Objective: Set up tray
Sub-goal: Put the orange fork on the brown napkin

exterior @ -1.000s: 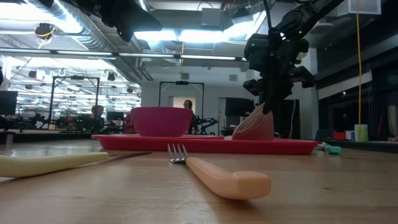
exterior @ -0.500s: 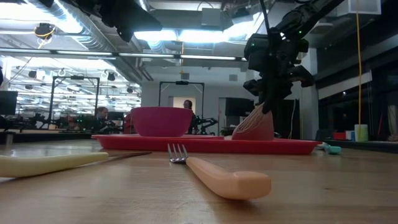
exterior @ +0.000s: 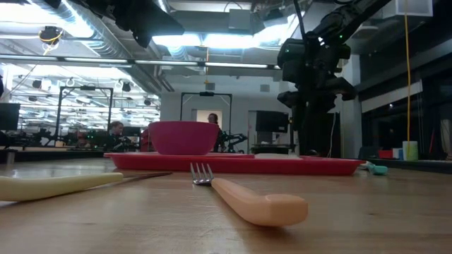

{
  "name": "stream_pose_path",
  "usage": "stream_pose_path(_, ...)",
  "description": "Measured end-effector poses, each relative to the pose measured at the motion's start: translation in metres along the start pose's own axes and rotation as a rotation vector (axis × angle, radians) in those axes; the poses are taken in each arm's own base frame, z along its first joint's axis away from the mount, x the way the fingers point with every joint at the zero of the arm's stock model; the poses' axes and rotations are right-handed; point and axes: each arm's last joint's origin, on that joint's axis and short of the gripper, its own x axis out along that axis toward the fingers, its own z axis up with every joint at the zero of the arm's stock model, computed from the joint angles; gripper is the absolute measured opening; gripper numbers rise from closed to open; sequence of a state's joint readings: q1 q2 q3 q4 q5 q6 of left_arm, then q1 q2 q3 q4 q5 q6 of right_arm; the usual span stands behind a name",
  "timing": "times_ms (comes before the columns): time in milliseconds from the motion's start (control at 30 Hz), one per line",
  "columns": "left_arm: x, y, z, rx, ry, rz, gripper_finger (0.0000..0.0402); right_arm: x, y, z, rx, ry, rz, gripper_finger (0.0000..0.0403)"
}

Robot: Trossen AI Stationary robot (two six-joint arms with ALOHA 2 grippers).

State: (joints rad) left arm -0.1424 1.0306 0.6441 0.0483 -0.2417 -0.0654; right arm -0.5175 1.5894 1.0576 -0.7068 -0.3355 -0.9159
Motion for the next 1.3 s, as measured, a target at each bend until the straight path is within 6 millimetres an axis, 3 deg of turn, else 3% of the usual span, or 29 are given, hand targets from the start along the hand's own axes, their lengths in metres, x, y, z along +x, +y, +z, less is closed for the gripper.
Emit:
stream_pose_path(400,0.0,0.0,0.0,0.0,0.0,0.004,0.0008,-0.007,0.0,0.008,0.189,0.01,0.01,0.0125)
stream_pose_path(533,0.0,0.0,0.0,0.0,-0.001,0.003,0.0007,-0.016,0.0,0.023,0.263,0.046,-0.047,0.0086)
stream_pose_path(633,0.0,0.0,0.001,0.0,-0.011,0.003,0.0005,-0.024,0.004,0.039,0.224,0.103,-0.099,0.0037)
stream_pose_path(700,0.0,0.0,0.002,0.016,-0.016,0.003,0.0004,-0.029,0.008,0.05,0.192,0.115,-0.118,0.0011)
stream_pose_path(867,0.0,0.0,0.0,0.081,-0.004,0.003,0.0004,-0.035,0.019,0.073,0.226,0.077,-0.124,0.0016)
stream_pose_path(1300,-0.001,-0.002,-0.011,0.24,0.102,-0.094,0.0003,-0.021,0.068,0.108,0.287,0.145,-0.23,0.0005)
